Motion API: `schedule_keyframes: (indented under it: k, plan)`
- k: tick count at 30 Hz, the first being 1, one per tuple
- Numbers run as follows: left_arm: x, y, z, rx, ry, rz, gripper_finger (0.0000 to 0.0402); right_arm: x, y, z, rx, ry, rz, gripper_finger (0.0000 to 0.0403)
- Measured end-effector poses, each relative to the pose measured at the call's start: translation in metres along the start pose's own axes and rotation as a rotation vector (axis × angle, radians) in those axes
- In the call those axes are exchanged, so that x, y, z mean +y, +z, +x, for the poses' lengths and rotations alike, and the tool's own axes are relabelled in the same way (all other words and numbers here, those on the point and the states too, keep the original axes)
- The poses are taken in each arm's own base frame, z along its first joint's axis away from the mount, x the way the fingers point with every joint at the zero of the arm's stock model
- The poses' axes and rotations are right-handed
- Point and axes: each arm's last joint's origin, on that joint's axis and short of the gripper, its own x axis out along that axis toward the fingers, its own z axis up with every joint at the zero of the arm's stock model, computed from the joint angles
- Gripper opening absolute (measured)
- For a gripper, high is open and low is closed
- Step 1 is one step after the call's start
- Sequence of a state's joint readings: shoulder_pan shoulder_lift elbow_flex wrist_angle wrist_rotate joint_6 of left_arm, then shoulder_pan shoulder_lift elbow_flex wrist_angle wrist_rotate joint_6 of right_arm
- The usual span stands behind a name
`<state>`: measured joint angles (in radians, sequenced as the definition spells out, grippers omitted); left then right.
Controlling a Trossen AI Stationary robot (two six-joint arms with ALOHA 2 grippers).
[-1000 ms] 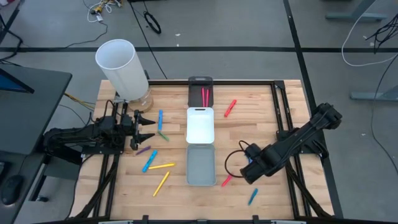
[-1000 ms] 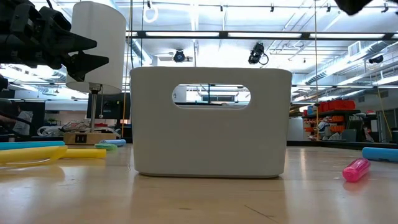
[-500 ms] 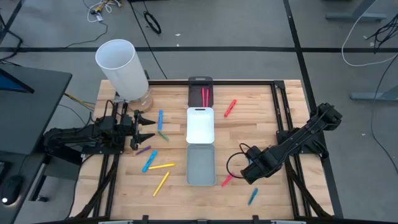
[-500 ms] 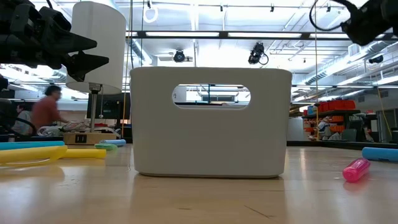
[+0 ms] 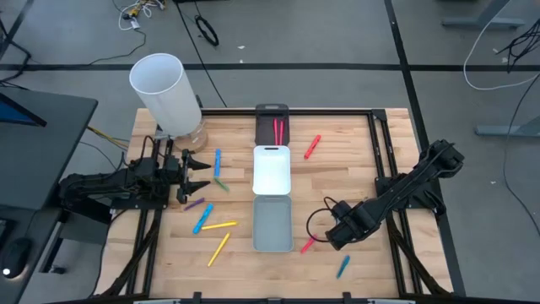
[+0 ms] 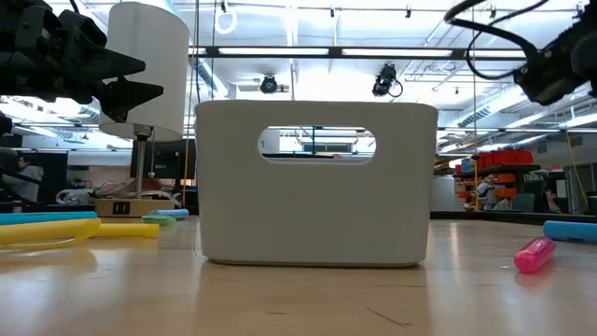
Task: Pick & Place Markers
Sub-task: Put the blue highlighter pen into the white bin
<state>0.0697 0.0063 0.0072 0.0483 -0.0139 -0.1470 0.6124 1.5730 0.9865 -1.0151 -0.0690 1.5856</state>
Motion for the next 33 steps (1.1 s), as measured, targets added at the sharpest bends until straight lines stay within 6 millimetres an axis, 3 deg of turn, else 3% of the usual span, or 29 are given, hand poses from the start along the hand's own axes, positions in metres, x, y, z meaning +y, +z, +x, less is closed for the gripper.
schedule_keyframes:
  k: [25,33]
  plan:
    - [0.000,0.000,0.000,0.000,0.000,0.000,0.0288,-0.026,0.005,0.048,-0.025,0.114,-0.003,0.0225]
    - [0.000,0.000,0.000,0.000,0.000,0.000,0.0288,-0.025,0.005,0.048,-0.025,0.117,-0.002,0.0168]
